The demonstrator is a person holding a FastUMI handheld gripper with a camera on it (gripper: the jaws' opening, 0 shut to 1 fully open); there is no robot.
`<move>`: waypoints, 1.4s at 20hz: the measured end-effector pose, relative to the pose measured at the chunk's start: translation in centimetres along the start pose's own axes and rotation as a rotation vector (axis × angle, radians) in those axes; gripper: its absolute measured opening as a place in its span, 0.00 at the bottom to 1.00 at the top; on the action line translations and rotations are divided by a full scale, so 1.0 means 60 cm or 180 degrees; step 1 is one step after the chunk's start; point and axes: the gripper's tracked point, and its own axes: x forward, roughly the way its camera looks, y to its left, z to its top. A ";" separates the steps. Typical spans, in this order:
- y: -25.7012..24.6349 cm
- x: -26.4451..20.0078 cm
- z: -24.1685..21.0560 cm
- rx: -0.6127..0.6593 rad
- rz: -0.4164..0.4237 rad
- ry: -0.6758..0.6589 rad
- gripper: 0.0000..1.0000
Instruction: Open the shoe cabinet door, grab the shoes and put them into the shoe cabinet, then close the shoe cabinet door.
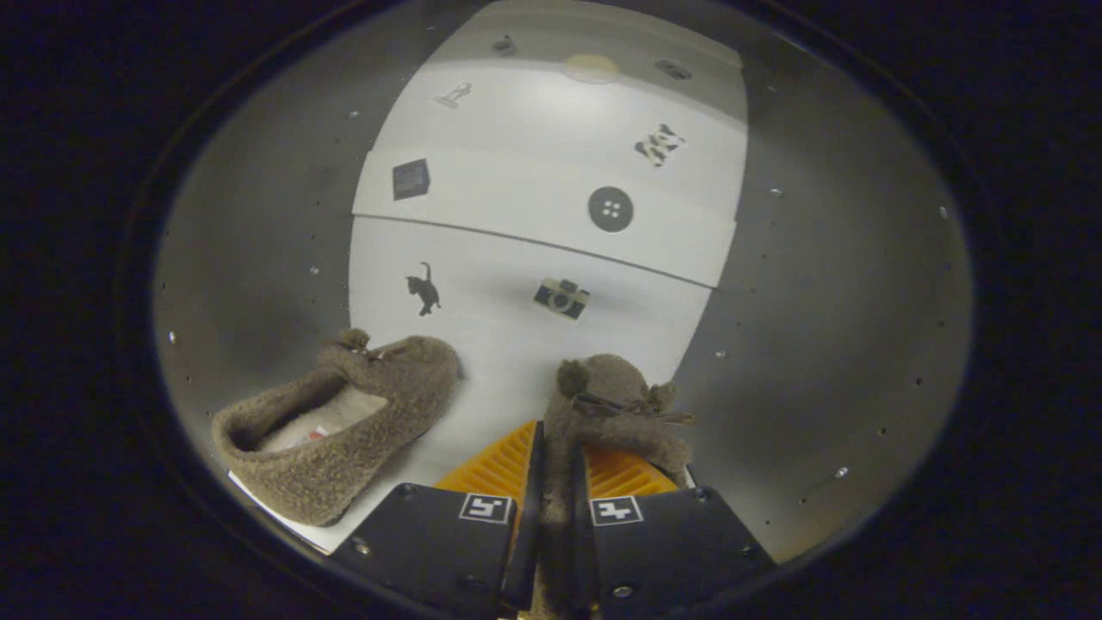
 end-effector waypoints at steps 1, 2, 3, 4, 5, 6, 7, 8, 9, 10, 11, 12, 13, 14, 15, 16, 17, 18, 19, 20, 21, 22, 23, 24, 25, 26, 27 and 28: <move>0.000 -0.006 -0.004 0.0032 0.0013 0.0016 0.26; 0.004 -0.016 -0.004 0.0040 0.0068 0.0021 0.32; 0.005 -0.026 -0.001 0.0044 0.0102 0.0006 0.39; 0.010 -0.039 -0.001 0.0070 0.0164 0.0011 0.40; 0.015 -0.055 0.001 0.0102 0.0194 -0.0029 0.47; 0.011 -0.072 0.009 0.0131 0.0167 -0.0116 0.55; 0.006 -0.093 0.014 0.0163 0.0133 -0.0210 0.63; 0.009 -0.114 0.017 0.0188 0.0158 -0.0299 0.70; 0.016 -0.134 0.017 0.0211 0.0216 -0.0363 0.78; 0.017 -0.157 0.019 0.0216 0.0235 -0.0418 0.85; 0.015 -0.184 0.022 0.0217 0.0245 -0.0488 0.93; 0.013 -0.210 0.025 0.0210 0.0236 -0.0538 1.00; 0.009 -0.243 0.027 0.0211 0.0217 -0.0581 1.00; 0.012 -0.276 0.036 0.0228 0.0251 -0.0636 1.00; 0.009 -0.307 0.041 0.0259 0.0240 -0.0676 1.00; 0.004 -0.342 0.048 0.0298 0.0227 -0.0708 1.00; -0.002 -0.381 0.055 0.0339 0.0201 -0.0751 1.00; -0.011 -0.420 0.062 0.0372 0.0143 -0.0780 1.00; -0.029 -0.464 0.067 0.0387 0.0032 -0.0800 1.00; -0.038 -0.508 0.074 0.0376 -0.0030 -0.0854 1.00; -0.041 -0.552 0.084 0.0337 -0.0057 -0.0929 1.00; -0.047 -0.598 0.095 0.0322 -0.0064 -0.1040 1.00; -0.054 -0.641 0.102 0.0329 -0.0072 -0.1130 1.00; -0.058 -0.679 0.100 0.0362 -0.0065 -0.1158 1.00; -0.053 -0.712 0.089 0.0361 0.0017 -0.1133 1.00; -0.042 -0.744 0.078 0.0355 0.0168 -0.1083 1.00; -0.030 -0.774 0.063 0.0366 0.0321 -0.1008 1.00; -0.019 -0.798 0.046 0.0370 0.0483 -0.0909 1.00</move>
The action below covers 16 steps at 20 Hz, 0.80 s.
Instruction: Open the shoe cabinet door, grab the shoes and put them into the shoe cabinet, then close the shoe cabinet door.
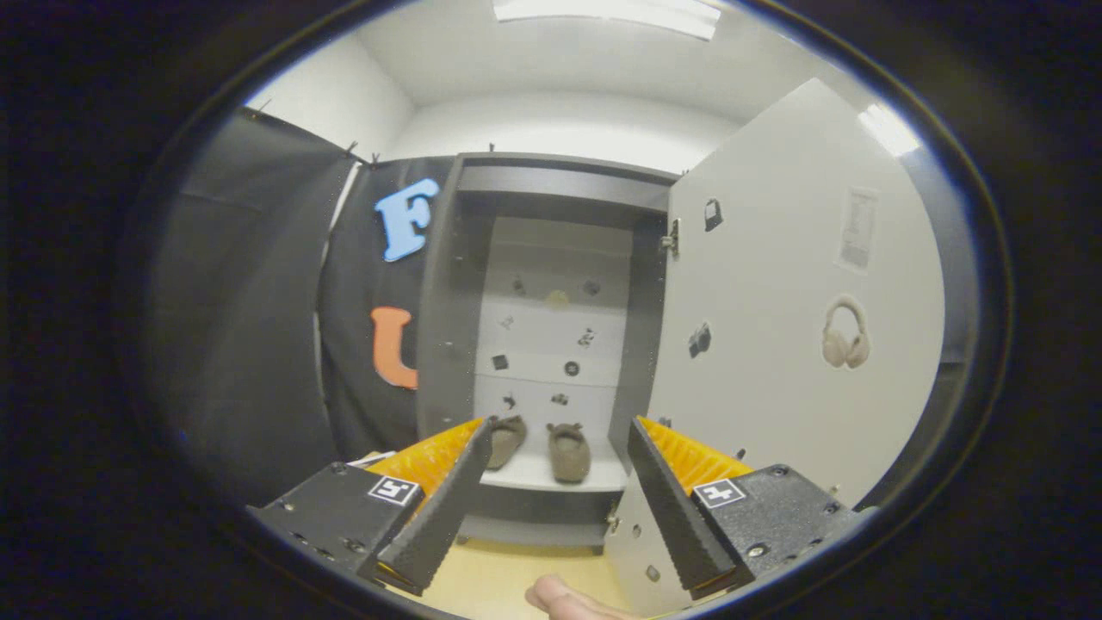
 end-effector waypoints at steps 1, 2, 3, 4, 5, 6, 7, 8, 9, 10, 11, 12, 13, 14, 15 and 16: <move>0.014 -0.025 -0.015 0.0065 0.0179 0.0082 1.00; 0.029 -0.051 -0.029 0.0185 0.0370 0.0171 1.00; 0.033 -0.070 -0.050 0.0206 0.0485 0.0261 1.00; 0.031 -0.087 -0.058 0.0226 0.0575 0.0268 1.00; 0.019 -0.104 -0.062 0.0251 0.0613 0.0188 1.00; -0.003 -0.118 -0.064 0.0256 0.0602 0.0084 1.00; -0.025 -0.140 -0.064 0.0290 0.0584 -0.0041 1.00; -0.044 -0.164 -0.064 0.0316 0.0556 -0.0147 1.00; -0.068 -0.191 -0.067 0.0313 0.0525 -0.0268 1.00; -0.090 -0.212 -0.067 0.0309 0.0481 -0.0375 1.00; -0.116 -0.230 -0.069 0.0296 0.0429 -0.0481 1.00; -0.143 -0.245 -0.069 0.0324 0.0343 -0.0578 1.00; -0.181 -0.260 -0.069 0.0330 0.0202 -0.0658 1.00; -0.217 -0.271 -0.076 0.0319 0.0079 -0.0709 1.00; -0.252 -0.278 -0.079 0.0333 -0.0047 -0.0743 1.00; -0.286 -0.282 -0.082 0.0368 -0.0161 -0.0753 1.00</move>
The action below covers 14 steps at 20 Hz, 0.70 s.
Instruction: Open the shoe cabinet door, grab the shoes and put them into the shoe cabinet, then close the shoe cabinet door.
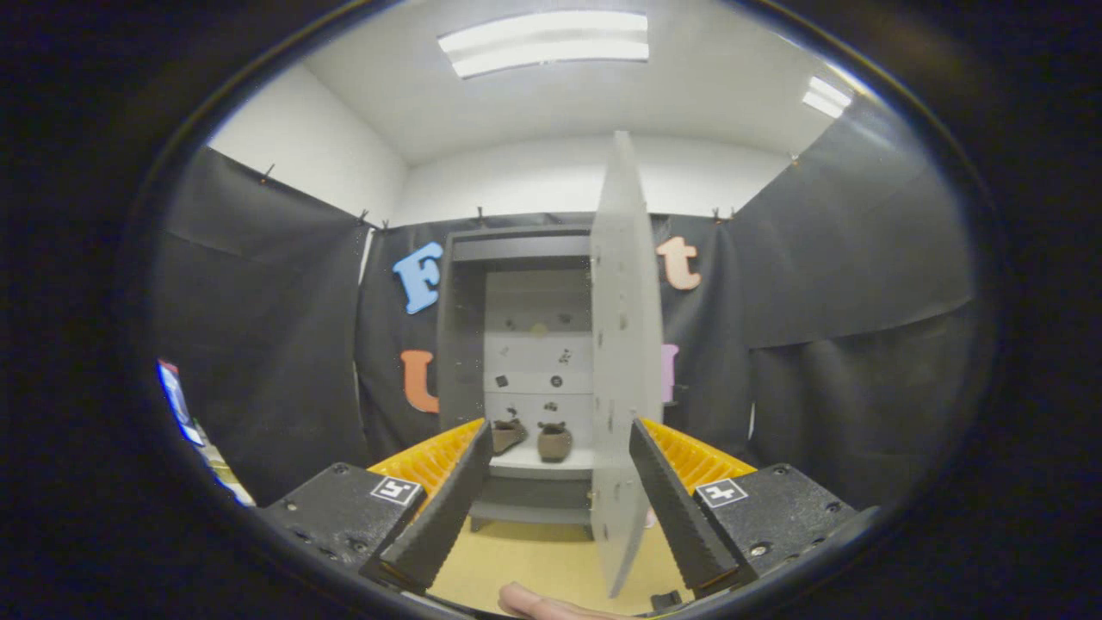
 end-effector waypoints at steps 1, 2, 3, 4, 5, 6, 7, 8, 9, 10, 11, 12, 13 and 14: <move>-0.034 0.001 -0.001 0.0014 -0.0093 0.0016 1.00; -0.067 0.004 -0.005 0.0018 -0.0178 0.0049 1.00; -0.097 0.011 -0.008 0.0016 -0.0237 0.0072 1.00; -0.124 0.022 -0.007 0.0037 -0.0277 0.0075 1.00; -0.142 0.031 -0.004 0.0082 -0.0260 0.0077 1.00; -0.160 0.040 -0.002 0.0117 -0.0221 0.0091 1.00; -0.181 0.051 0.002 0.0158 -0.0235 0.0088 1.00; -0.202 0.067 0.003 0.0172 -0.0240 0.0086 0.99; -0.223 0.084 -0.002 0.0142 -0.0257 0.0095 0.99; -0.237 0.105 -0.009 0.0025 -0.0241 0.0110 0.99; -0.254 0.127 -0.017 -0.0138 -0.0263 0.0141 0.99; -0.273 0.147 -0.027 -0.0286 -0.0322 0.0194 0.99; -0.290 0.162 -0.030 -0.0349 -0.0383 0.0222 1.00; -0.294 0.173 -0.030 -0.0384 -0.0371 0.0247 1.00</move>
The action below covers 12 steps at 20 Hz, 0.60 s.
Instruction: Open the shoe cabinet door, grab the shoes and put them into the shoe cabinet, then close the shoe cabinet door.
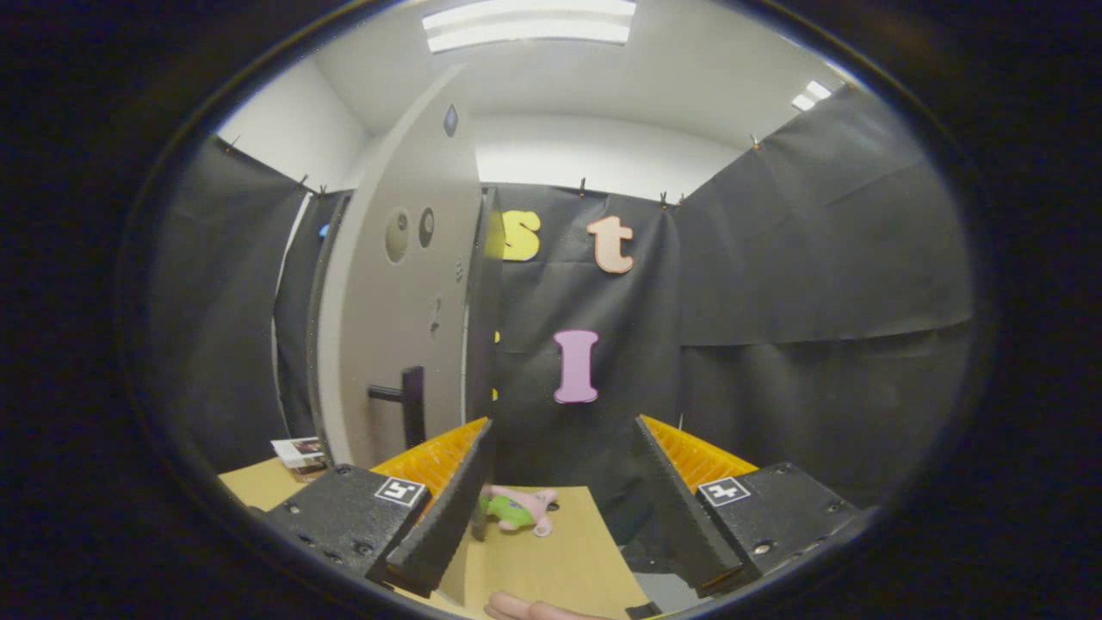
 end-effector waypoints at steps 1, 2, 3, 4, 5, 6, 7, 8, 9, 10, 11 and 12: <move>0.009 0.007 0.000 -0.0030 0.0052 0.0018 1.00; 0.015 0.013 -0.003 -0.0048 0.0093 0.0036 1.00; 0.021 0.019 -0.006 -0.0046 0.0141 0.0054 1.00; 0.028 0.024 -0.008 -0.0023 0.0182 0.0091 1.00; 0.037 0.023 -0.013 0.0021 0.0235 0.0121 1.00; 0.047 0.020 -0.015 0.0051 0.0285 0.0156 1.00; 0.057 0.020 -0.016 0.0064 0.0313 0.0197 1.00; 0.069 0.022 -0.020 0.0061 0.0342 0.0222 1.00; 0.075 0.028 -0.022 0.0031 0.0299 0.0225 1.00; 0.069 0.036 -0.019 -0.0007 0.0215 0.0186 1.00; 0.066 0.036 -0.016 -0.0004 0.0164 0.0170 0.97; 0.078 0.038 -0.013 0.0019 0.0224 0.0154 0.97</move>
